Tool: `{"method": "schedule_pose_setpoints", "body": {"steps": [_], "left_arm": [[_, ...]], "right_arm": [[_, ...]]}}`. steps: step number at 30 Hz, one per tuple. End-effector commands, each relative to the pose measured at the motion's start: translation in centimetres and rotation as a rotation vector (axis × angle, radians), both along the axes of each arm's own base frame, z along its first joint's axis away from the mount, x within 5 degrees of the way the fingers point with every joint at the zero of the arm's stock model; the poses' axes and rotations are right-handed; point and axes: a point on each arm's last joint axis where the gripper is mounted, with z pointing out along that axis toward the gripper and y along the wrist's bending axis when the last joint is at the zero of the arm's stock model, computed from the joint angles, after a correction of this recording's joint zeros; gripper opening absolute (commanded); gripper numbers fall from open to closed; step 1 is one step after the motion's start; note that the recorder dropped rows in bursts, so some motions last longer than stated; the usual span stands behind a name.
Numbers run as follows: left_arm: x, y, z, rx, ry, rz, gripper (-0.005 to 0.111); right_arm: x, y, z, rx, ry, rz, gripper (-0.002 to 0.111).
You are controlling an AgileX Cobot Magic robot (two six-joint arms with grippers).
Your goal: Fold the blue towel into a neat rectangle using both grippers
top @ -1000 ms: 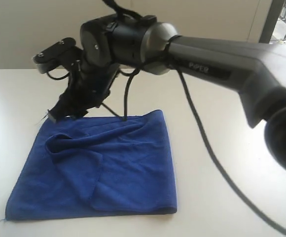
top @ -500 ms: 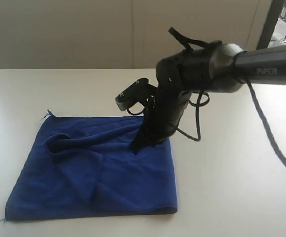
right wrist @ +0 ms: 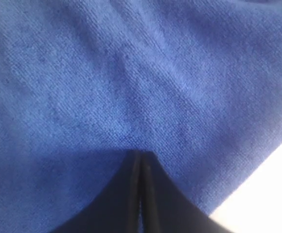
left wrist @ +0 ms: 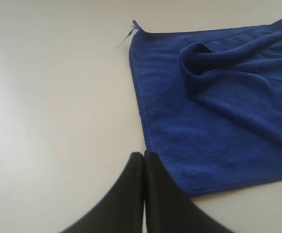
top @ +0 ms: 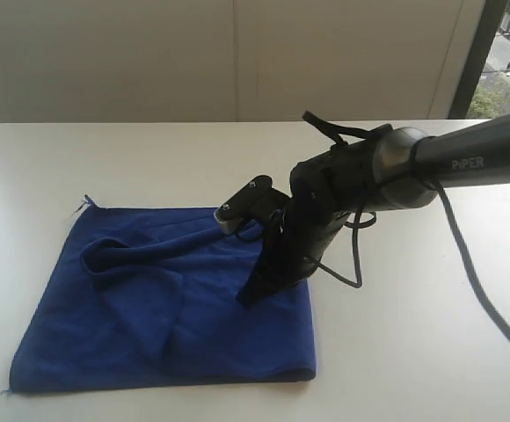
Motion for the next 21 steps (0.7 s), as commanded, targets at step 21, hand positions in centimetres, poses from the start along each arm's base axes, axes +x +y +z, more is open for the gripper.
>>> {"method": "schedule_pose_setpoints", "body": {"steps": [21], "left_arm": [[0.0,0.1,-0.1,0.029,-0.017,-0.005,0.0]], "right_arm": [[-3.6,-7.8,-3.3,-0.225,0.23,-0.174,0.0]]}}
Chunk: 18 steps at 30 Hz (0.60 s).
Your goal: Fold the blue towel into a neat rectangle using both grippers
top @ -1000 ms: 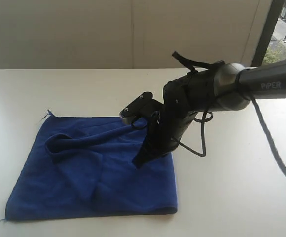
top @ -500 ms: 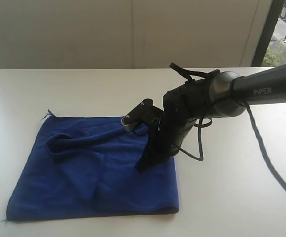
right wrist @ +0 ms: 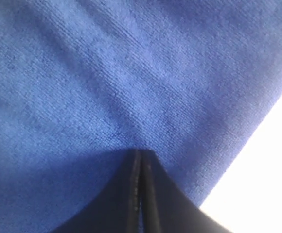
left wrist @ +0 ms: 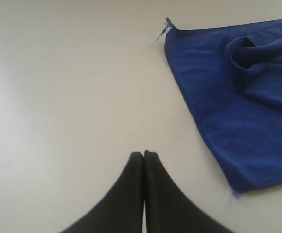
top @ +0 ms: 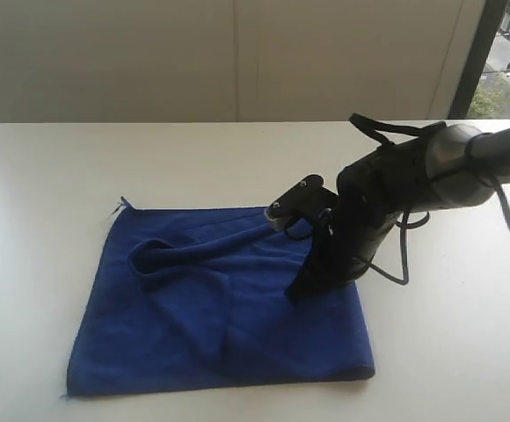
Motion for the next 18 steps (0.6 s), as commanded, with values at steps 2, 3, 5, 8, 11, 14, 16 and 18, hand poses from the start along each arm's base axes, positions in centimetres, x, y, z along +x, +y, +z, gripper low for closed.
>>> {"method": "schedule_pose_setpoints", "body": {"steps": [2,3,5,8,11,14,16,18], "left_arm": [[0.0,0.0,0.0,0.001,-0.013,0.003,0.0],[0.0,0.0,0.0,0.001,-0.013,0.003,0.0],[0.0,0.0,0.0,0.011,-0.025,0.0,0.0],[0.2,0.1,0.3,0.01,-0.059,0.008,0.0],[0.2,0.1,0.4,0.009,-0.07,0.01,0.0],[0.2,0.1,0.5,-0.003,-0.08,0.018,0.0],[0.3,0.2,0.8,-0.044,-0.099,0.039,0.0],[0.6,0.4,1.5,-0.132,-0.173,0.084,0.0]], "right_arm": [[-3.0,-2.3,-1.8,-0.106,0.184,-0.061,0.0],[-3.2,-2.3,-1.5,-0.109,0.183,-0.063,0.0],[-3.4,-2.6,-1.0,-0.121,0.17,-0.07,0.0],[-3.4,-2.8,-0.1,-0.135,0.135,-0.084,0.0],[-3.4,-2.9,1.3,-0.119,0.094,-0.085,0.0],[-3.4,-2.8,3.8,-0.079,0.005,-0.084,0.0],[-3.5,-2.8,5.6,-0.057,-0.051,-0.083,0.0],[-3.6,-2.9,7.1,-0.041,-0.096,-0.084,0.0]]}}
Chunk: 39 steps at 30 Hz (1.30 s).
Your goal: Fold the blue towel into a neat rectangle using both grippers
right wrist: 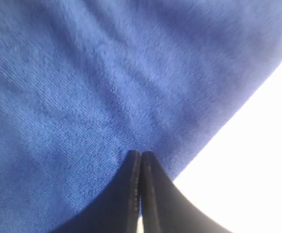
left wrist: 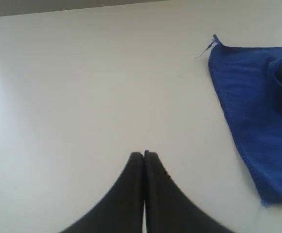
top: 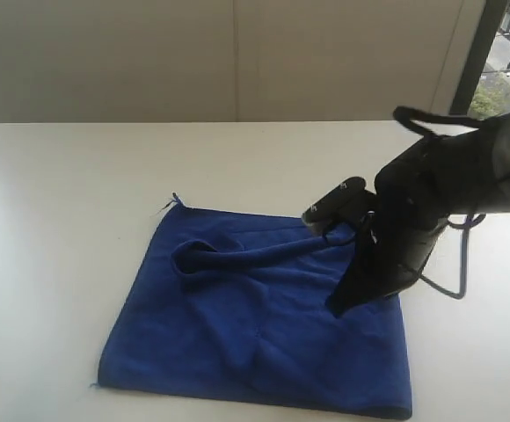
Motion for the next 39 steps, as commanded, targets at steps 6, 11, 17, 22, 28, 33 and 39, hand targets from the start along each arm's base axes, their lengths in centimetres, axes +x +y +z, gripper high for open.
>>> {"method": "schedule_pose_setpoints", "body": {"steps": [6,11,17,22,28,33,39], "left_arm": [[0.5,0.7,3.5,-0.562,-0.321,0.154,0.0],[1.4,-0.2,6.3,-0.421,-0.238,0.068,0.0],[5.7,-2.4,12.9,-0.238,-0.224,-0.133,0.0],[12.1,-3.6,13.5,-0.042,-0.063,-0.193,0.0],[17.5,-0.5,10.5,0.464,0.032,0.078,0.0],[17.3,2.9,4.4,0.861,0.571,0.226,0.0],[16.9,-8.7,3.5,0.521,0.837,-0.579,0.0]], "right_arm": [[0.0,-0.4,6.1,0.028,-0.174,0.035,0.0],[0.5,0.0,6.3,0.046,-0.161,0.066,0.0],[0.6,-0.8,6.1,0.148,-0.069,0.058,0.0],[0.7,-1.8,6.1,0.233,-0.026,0.024,0.0],[0.6,-1.7,6.1,0.238,-0.021,0.021,0.0],[1.2,-1.7,6.3,0.245,-0.081,0.025,0.0],[1.1,-1.7,6.3,0.249,-0.079,0.021,0.0]]}}
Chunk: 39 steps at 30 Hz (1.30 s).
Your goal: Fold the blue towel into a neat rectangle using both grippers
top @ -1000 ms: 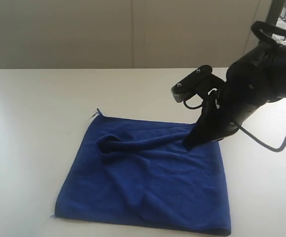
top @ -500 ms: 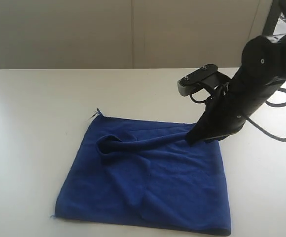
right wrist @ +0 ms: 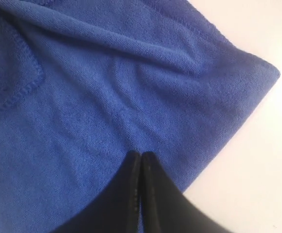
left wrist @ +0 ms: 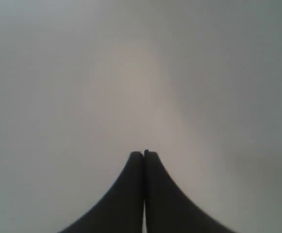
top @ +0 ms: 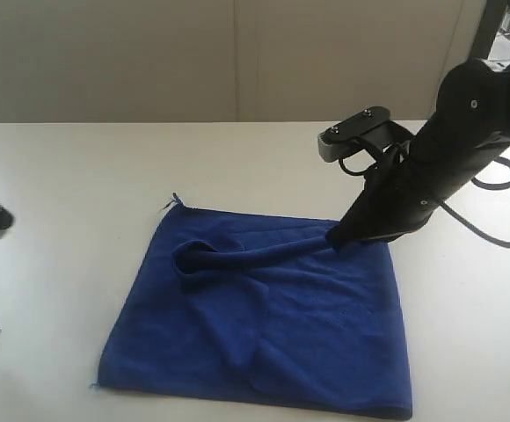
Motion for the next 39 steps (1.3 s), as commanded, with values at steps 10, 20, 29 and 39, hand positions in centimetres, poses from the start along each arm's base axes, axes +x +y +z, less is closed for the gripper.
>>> {"method": "schedule_pose_setpoints", "body": {"steps": [10,20,29,39], "left_arm": [[0.9,-21.6,8.0,-0.298,-0.166,-0.722,0.0],[2.8,-23.9,1.6,-0.342,-0.09,-0.662,0.0],[3.5,-24.6,-0.7,-0.327,-0.083,-0.678,0.02],[3.9,-25.0,-2.3,-0.31,-0.089,-0.709,0.039]], "right_arm": [[-1.0,-0.4,-1.1,-0.031,0.073,0.011,0.0],[-0.4,-1.3,-3.1,-0.049,0.019,-0.031,0.0],[0.4,-1.0,-5.9,-0.056,0.117,-0.036,0.0],[0.5,-0.9,-7.0,-0.055,0.152,-0.041,0.0]]}}
